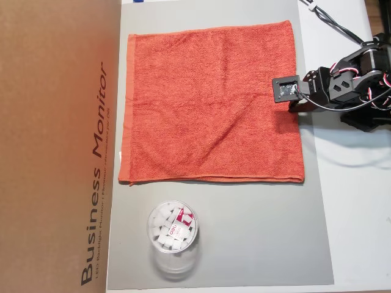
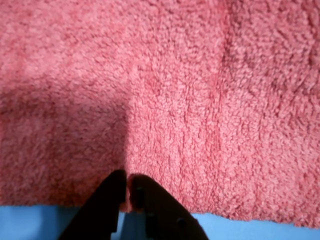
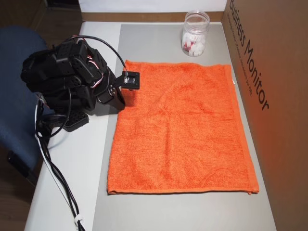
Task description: Fold the blanket.
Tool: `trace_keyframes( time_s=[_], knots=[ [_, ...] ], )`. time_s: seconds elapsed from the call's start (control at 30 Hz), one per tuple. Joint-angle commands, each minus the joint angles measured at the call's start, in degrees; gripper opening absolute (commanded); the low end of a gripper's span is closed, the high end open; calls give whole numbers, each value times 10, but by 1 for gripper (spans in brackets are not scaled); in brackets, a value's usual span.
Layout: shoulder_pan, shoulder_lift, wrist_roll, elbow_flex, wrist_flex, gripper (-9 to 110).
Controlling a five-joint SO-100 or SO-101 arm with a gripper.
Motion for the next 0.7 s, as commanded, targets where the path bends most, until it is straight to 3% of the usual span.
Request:
trace_keyframes(
  time_s=[0.0, 0.67],
  knots=[
    [-1, 7, -4, 4, 2, 0],
    [-6, 7, -4, 4, 2, 0]
  ],
)
